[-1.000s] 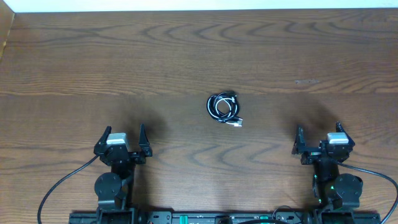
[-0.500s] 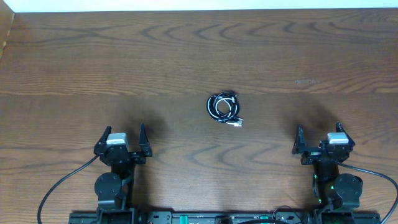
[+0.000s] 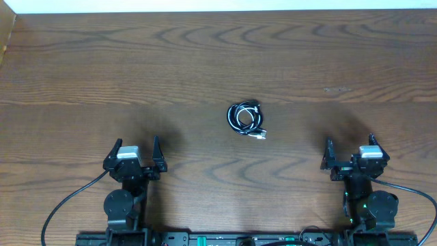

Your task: Untangle cables

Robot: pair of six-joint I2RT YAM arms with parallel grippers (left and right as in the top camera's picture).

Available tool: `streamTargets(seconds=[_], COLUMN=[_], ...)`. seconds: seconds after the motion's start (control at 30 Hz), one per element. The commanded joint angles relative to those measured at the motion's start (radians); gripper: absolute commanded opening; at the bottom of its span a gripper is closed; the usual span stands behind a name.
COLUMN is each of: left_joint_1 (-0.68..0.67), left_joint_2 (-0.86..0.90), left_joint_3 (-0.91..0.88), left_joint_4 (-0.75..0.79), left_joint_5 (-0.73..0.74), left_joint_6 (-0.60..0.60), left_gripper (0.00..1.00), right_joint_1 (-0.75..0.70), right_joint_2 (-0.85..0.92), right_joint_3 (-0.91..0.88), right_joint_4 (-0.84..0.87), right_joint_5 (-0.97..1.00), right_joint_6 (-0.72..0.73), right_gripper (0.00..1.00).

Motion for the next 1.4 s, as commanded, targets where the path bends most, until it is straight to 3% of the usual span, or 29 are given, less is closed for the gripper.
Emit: streamTargets(seconds=[0.0, 0.13, 0.17, 0.3, 0.4, 0.5, 0.57, 0.63, 0.73, 0.8, 0.9, 0.97, 1.13, 1.2, 1.37], left_joint_1=[-0.004, -0.004, -0.004, -0.004, -0.004, -0.004, -0.003, 0.0, 0.017, 0.035, 0.051, 0.051, 0.049, 0.044, 0.035], left_joint_2=[0.0, 0.0, 0.0, 0.0, 0.0, 0.0, 0.001, 0.01, 0.065, 0.135, 0.309, 0.493, 0.808, 0.927, 1.128], left_joint_3=[-0.014, -0.014, -0.014, -0.014, -0.014, 0.007, 0.053, 0.127, 0.286, 0.417, 0.646, 0.833, 1.069, 1.109, 1.11], left_joint_4=[-0.043, -0.035, -0.029, 0.075, 0.229, 0.452, 0.487, 0.465, 0.335, 0.174, -0.146, -0.448, -0.881, -0.98, -1.014], left_joint_5=[-0.037, -0.023, 0.096, 0.528, 0.674, 0.767, 0.768, 0.768, 0.768, 0.768, 0.803, 0.808, 0.766, 0.769, 0.874], left_joint_6=[0.01, 0.005, -0.076, -0.373, -0.418, -0.436, -0.452, -0.447, -0.397, -0.362, -0.269, -0.186, -0.063, -0.051, -0.117], left_gripper=[0.92, 0.93, 0.92, 0.93, 0.93, 0.93, 0.93, 0.93, 0.93, 0.93, 0.93, 0.93, 0.93, 0.93, 0.93], right_joint_1=[-0.008, -0.008, -0.008, -0.007, -0.007, -0.007, -0.007, -0.01, -0.015, -0.015, -0.015, -0.015, -0.014, -0.008, -0.005], right_joint_2=[-0.003, -0.003, -0.003, -0.003, -0.003, -0.003, -0.003, -0.003, 0.02, 0.073, 0.196, 0.372, 0.661, 0.797, 0.998], right_joint_3=[-0.002, -0.002, -0.002, -0.002, -0.002, -0.001, 0.019, 0.076, 0.225, 0.376, 0.583, 0.786, 1.026, 1.101, 1.123], right_joint_4=[-0.005, 0.003, 0.017, 0.05, 0.127, 0.349, 0.529, 0.552, 0.391, 0.173, -0.119, -0.391, -0.707, -0.797, -0.795], right_joint_5=[0.011, -0.009, -0.149, -0.44, -0.516, -0.549, -0.549, -0.508, -0.496, -0.496, -0.497, -0.497, -0.523, -0.632, -0.982], right_joint_6=[-0.009, 0.011, 0.166, 0.521, 0.761, 0.783, 0.782, 0.772, 0.648, 0.518, 0.366, 0.268, 0.204, 0.17, 0.171], right_gripper=[0.99, 0.99, 0.99, 0.99, 0.99, 0.99, 0.99, 0.99, 0.99, 0.99, 0.99, 0.99, 0.99, 0.99, 0.99])
